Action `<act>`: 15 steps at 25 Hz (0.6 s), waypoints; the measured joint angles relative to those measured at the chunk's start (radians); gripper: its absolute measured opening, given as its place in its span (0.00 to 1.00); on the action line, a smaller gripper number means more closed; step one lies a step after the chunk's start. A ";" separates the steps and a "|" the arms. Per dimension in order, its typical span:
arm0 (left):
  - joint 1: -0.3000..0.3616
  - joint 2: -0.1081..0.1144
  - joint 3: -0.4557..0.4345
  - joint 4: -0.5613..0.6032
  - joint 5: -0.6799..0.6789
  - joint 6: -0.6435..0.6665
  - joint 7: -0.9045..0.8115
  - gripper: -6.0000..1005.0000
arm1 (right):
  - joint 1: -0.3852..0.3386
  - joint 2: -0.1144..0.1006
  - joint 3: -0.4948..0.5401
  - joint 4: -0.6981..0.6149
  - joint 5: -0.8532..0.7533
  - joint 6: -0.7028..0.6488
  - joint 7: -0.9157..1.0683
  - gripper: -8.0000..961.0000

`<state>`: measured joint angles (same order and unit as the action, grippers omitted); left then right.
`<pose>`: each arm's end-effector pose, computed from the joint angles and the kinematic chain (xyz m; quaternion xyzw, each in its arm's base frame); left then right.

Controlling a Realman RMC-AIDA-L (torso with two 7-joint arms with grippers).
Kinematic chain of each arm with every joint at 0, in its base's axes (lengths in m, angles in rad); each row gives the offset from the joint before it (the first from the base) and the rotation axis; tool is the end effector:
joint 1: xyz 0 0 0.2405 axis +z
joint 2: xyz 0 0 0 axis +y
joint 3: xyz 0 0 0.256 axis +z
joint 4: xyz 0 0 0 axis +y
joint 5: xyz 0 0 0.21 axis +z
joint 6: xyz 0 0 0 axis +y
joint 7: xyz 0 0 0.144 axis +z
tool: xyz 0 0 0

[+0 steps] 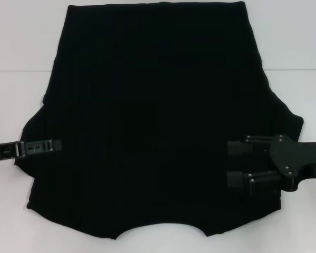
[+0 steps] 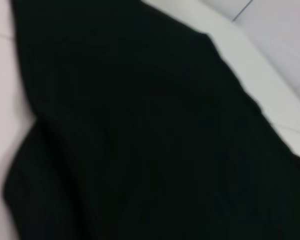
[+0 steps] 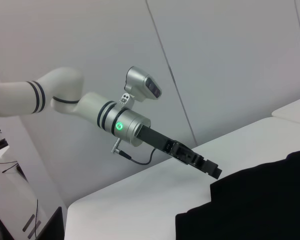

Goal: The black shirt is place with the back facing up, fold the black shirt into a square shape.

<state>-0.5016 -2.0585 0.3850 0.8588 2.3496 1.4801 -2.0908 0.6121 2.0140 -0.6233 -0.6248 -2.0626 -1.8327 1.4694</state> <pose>-0.3296 0.3328 0.0670 -0.7801 -0.5532 -0.1885 0.2234 0.2365 0.3218 0.0245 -0.9425 0.1990 0.2685 0.0067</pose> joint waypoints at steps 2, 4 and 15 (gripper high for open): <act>-0.010 0.003 0.005 0.014 0.036 -0.005 -0.038 0.87 | 0.005 0.000 -0.003 -0.003 0.000 0.001 0.007 0.93; -0.021 0.007 0.009 0.031 0.077 -0.005 -0.078 0.86 | 0.010 -0.002 -0.004 -0.005 -0.001 0.000 0.014 0.93; -0.078 0.025 0.013 0.070 0.245 -0.033 -0.172 0.86 | 0.018 -0.016 -0.023 -0.007 -0.001 0.003 0.030 0.93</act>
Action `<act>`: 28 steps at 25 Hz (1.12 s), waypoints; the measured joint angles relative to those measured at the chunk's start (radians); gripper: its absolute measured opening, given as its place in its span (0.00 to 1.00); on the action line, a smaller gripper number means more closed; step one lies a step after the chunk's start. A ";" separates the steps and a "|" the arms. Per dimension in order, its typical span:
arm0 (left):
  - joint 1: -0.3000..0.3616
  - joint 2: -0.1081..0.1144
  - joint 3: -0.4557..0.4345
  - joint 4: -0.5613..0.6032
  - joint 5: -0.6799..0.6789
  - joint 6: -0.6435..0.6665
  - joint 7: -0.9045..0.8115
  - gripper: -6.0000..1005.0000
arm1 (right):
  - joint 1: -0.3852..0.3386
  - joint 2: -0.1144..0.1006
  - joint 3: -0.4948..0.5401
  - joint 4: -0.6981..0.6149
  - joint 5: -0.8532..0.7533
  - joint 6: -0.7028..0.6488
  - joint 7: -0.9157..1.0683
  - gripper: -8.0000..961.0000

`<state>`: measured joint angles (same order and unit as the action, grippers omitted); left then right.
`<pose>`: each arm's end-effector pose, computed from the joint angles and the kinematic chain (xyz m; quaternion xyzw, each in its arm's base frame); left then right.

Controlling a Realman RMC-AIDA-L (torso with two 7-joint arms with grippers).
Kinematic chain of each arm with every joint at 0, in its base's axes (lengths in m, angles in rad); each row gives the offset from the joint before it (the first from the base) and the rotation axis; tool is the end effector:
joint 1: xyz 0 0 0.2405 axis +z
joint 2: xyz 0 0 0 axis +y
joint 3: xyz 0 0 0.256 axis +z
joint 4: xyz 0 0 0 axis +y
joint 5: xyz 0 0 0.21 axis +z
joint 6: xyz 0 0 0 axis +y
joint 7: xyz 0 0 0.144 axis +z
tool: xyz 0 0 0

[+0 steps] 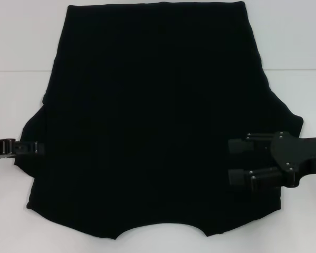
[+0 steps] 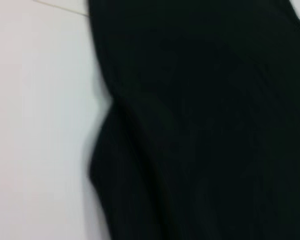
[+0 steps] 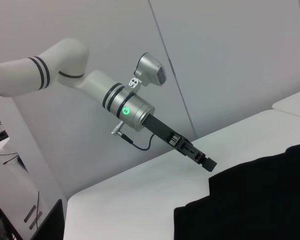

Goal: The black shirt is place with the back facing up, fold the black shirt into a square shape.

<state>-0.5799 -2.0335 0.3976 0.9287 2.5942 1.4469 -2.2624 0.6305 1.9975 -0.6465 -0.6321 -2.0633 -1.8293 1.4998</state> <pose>-0.3330 0.3507 0.0862 -0.7616 -0.5881 -0.0854 0.2584 0.2328 0.3278 0.0291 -0.9466 0.1990 0.2537 0.0017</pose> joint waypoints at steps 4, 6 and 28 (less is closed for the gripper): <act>-0.008 0.000 0.034 -0.004 0.050 -0.059 -0.032 0.85 | 0.001 0.001 0.002 0.000 0.000 0.001 0.001 0.93; -0.008 -0.002 0.058 -0.006 0.065 -0.081 -0.048 0.85 | 0.001 0.000 0.005 0.000 0.000 0.001 0.002 0.93; -0.014 -0.011 0.127 -0.027 0.090 -0.134 -0.090 0.83 | -0.003 0.000 0.012 0.000 0.006 0.006 0.004 0.93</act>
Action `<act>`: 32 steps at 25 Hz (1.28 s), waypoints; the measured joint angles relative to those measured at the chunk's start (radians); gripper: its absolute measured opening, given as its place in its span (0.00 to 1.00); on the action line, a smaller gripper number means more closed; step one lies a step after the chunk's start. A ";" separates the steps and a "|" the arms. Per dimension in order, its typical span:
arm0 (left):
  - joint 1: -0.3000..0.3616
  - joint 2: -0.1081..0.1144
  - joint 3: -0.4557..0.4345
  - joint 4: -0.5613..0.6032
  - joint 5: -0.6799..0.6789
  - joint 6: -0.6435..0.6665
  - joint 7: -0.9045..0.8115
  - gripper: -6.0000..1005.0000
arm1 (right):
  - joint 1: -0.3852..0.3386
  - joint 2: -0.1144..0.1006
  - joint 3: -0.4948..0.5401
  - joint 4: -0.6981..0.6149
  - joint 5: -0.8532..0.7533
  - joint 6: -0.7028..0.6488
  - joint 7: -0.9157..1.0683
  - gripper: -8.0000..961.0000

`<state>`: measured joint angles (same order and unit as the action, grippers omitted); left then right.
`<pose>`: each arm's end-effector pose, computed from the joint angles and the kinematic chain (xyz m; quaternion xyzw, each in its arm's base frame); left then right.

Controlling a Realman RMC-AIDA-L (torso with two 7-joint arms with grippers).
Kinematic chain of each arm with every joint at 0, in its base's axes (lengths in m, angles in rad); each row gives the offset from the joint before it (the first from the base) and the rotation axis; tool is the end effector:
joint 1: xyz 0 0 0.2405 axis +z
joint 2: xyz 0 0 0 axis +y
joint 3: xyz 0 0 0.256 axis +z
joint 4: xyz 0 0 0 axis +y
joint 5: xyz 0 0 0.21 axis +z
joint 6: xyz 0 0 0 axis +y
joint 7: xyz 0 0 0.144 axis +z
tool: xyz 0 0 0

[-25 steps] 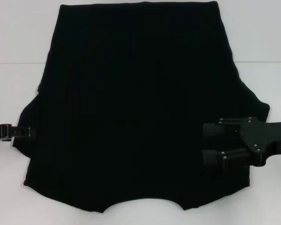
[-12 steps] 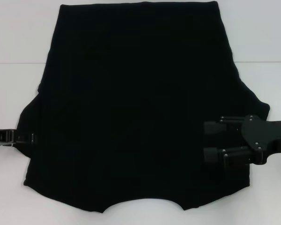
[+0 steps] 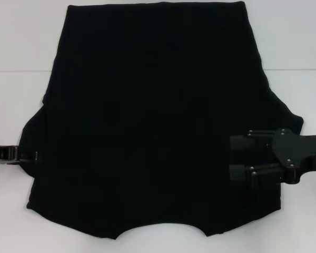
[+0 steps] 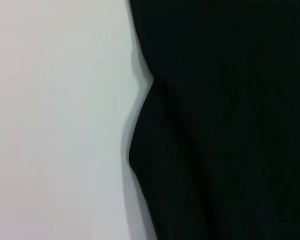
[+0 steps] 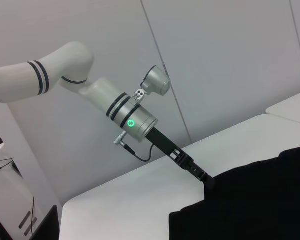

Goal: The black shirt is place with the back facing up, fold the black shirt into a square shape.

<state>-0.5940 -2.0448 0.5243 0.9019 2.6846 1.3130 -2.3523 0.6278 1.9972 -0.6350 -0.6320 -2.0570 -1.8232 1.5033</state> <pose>-0.3379 0.3625 0.0711 -0.7529 -0.5915 -0.0172 0.2882 0.2337 0.3291 0.0309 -0.9441 0.2032 0.2593 0.0095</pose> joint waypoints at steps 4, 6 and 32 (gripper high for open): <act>-0.005 0.001 0.000 -0.009 0.005 -0.005 -0.002 0.83 | 0.000 0.000 0.000 0.000 0.000 0.005 0.000 0.93; -0.006 0.003 0.000 -0.018 0.005 -0.012 -0.002 0.76 | 0.000 0.000 0.000 0.000 0.000 0.007 0.000 0.93; 0.005 0.010 -0.059 -0.014 0.006 -0.067 0.012 0.01 | 0.004 0.008 0.045 0.001 0.001 0.017 -0.001 0.93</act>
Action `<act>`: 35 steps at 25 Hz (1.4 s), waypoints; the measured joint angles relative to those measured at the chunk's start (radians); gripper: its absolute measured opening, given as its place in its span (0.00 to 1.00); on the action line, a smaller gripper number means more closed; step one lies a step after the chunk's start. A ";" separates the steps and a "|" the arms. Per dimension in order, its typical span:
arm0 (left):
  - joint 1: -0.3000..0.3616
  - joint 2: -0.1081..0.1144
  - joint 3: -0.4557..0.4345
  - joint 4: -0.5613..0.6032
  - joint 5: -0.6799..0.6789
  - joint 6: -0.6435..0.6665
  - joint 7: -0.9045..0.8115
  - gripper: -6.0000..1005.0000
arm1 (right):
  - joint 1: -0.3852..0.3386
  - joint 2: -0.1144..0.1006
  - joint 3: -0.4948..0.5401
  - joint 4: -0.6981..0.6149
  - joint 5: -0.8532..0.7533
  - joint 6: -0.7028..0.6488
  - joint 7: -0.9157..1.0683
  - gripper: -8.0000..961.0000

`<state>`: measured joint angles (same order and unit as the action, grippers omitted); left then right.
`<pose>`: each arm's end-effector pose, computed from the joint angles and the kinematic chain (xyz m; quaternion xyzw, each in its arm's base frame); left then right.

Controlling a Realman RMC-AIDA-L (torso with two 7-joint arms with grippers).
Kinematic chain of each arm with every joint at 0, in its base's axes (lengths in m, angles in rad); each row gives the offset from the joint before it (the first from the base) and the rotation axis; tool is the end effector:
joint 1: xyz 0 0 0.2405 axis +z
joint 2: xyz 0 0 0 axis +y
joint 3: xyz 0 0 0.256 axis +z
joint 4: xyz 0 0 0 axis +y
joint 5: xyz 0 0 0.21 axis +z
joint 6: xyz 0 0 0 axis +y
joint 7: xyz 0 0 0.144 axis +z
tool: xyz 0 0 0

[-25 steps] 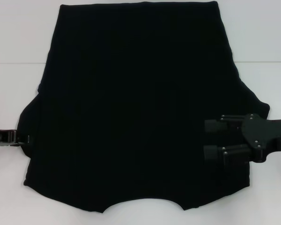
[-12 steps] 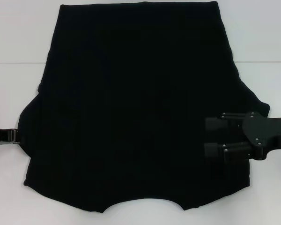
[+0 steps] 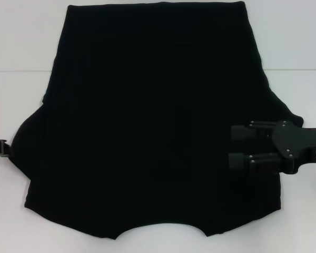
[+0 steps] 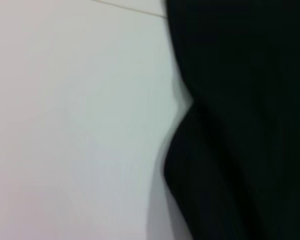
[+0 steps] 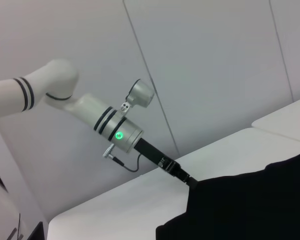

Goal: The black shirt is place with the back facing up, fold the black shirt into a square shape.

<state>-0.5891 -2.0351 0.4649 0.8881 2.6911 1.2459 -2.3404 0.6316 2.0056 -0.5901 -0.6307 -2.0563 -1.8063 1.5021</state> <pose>-0.3519 0.3644 0.0838 -0.7307 -0.5985 -0.0326 0.3268 0.2333 0.3335 0.0325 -0.9381 0.2089 0.2748 0.0292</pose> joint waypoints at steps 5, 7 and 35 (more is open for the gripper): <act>0.023 0.004 -0.038 0.017 -0.001 0.000 0.013 0.01 | 0.000 0.006 0.012 0.008 0.001 0.005 -0.004 0.93; 0.038 0.004 -0.044 0.033 -0.003 0.003 0.014 0.01 | 0.000 0.010 0.018 0.008 0.002 0.006 -0.005 0.93; 0.080 0.009 -0.197 0.051 -0.029 0.015 0.068 0.01 | 0.008 0.016 0.021 0.008 0.014 0.018 0.001 0.93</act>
<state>-0.5087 -2.0259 0.2674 0.9388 2.6621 1.2607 -2.2725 0.6394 2.0218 -0.5690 -0.6227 -2.0422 -1.7879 1.5033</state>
